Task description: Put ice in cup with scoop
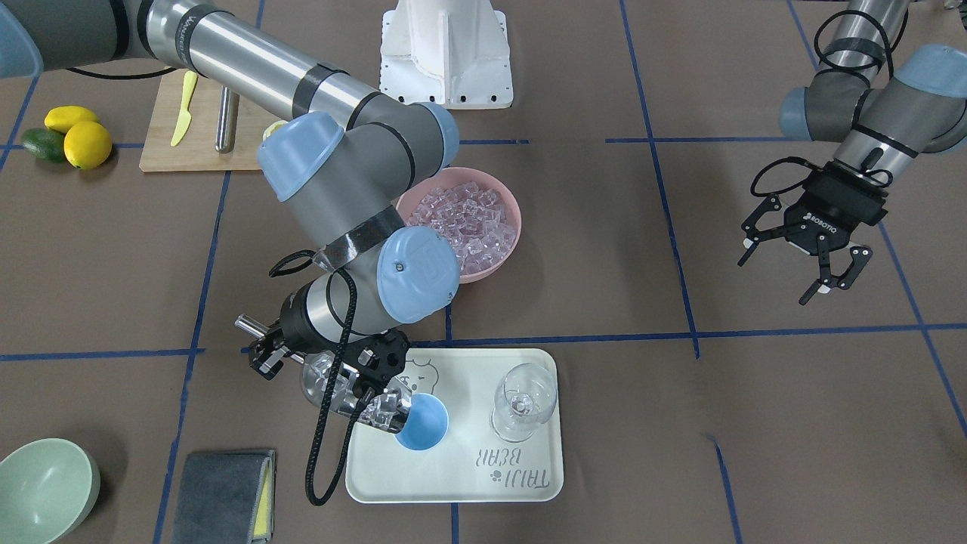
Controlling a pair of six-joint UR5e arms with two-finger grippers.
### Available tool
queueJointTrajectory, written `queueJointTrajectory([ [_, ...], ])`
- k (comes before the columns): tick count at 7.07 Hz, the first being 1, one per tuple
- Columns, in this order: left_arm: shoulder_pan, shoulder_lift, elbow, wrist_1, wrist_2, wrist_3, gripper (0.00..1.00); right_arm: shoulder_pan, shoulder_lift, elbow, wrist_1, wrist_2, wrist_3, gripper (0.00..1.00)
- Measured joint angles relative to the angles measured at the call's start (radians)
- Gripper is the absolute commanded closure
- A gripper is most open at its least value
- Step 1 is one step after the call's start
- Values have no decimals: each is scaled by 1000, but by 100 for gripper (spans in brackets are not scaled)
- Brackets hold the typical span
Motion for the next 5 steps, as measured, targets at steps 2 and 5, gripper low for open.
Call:
queueJointTrajectory([
  [2,-6,0,0,-1,0,0,0,-5,11,-8,-6,-36,-26,100],
  [5,-7,7,0,-4,0,0,0,-4,19,-21,-14,-82,-62,100],
])
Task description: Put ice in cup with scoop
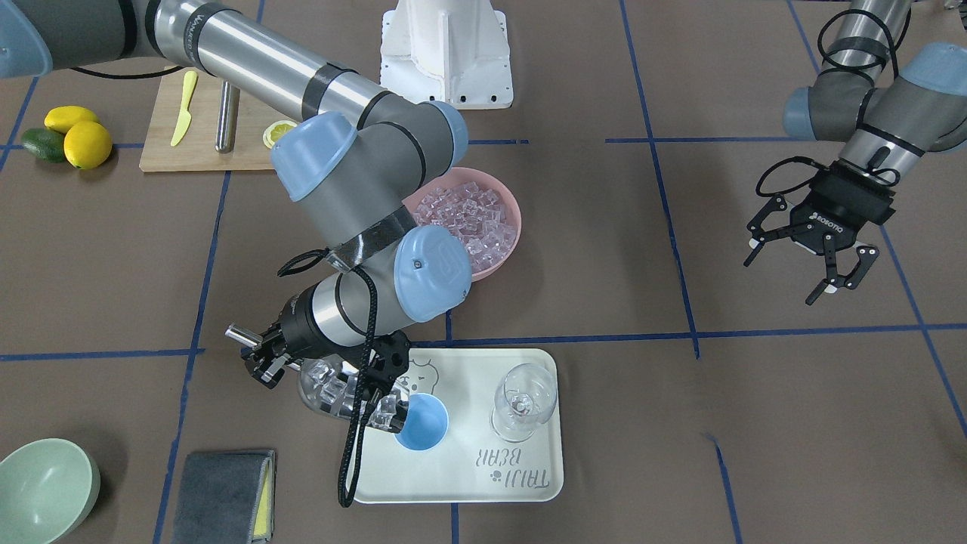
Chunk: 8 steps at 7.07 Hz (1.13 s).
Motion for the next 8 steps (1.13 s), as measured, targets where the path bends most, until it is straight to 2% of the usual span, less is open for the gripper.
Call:
queueJointTrajectory([
  [4,0,1,0,-1,0,0,0,4,69,-53,-77,-51,-71,100],
  [8,0,3,0,-2,0,0,0,4,75,-66,-88,-79,-82,100],
])
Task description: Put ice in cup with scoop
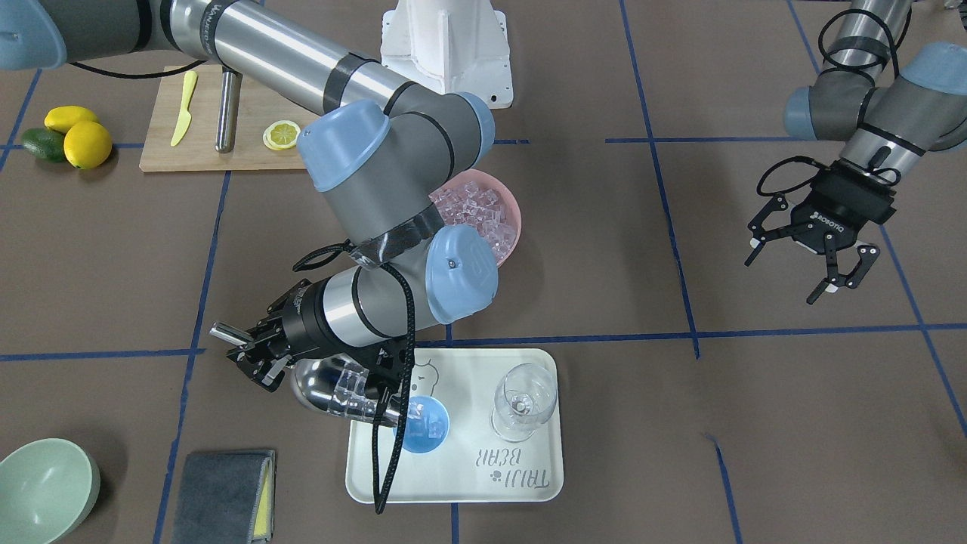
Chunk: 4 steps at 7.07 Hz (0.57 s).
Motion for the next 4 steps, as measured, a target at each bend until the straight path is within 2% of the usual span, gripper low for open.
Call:
queueJointTrajectory([
  [4,1,1,0,0,0,0,0,-1,0,1,-35,-51,-20,100],
])
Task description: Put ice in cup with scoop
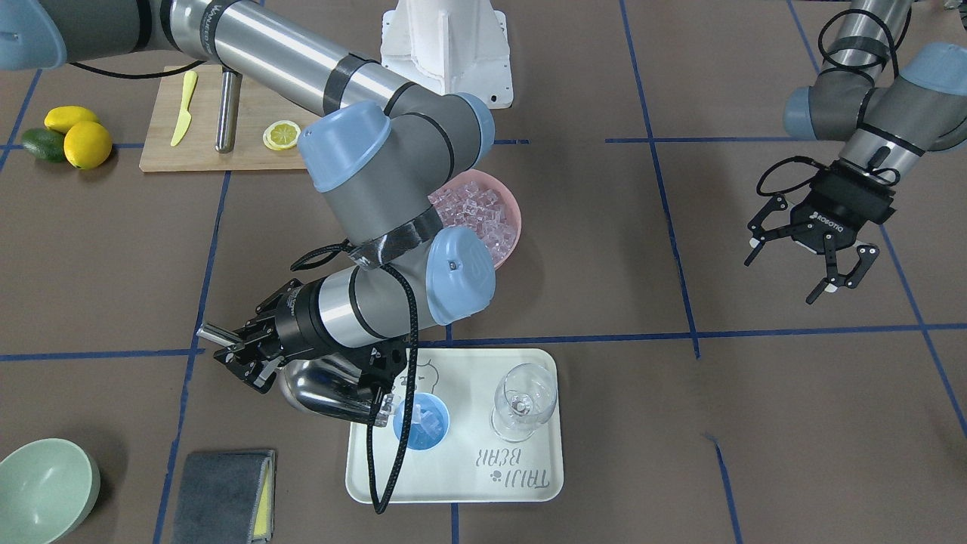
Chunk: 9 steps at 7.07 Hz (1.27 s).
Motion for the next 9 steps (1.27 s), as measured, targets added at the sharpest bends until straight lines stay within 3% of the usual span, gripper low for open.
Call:
queueJointTrajectory([
  [5,1,2,0,-1,0,-1,0,0,12,19,-57,-54,-55,100],
  [6,1,3,0,-1,0,-1,0,0,-16,75,-57,-55,-59,100],
  [9,7,0,3,0,2,-14,0,7,-207,380,-55,-42,-59,100],
])
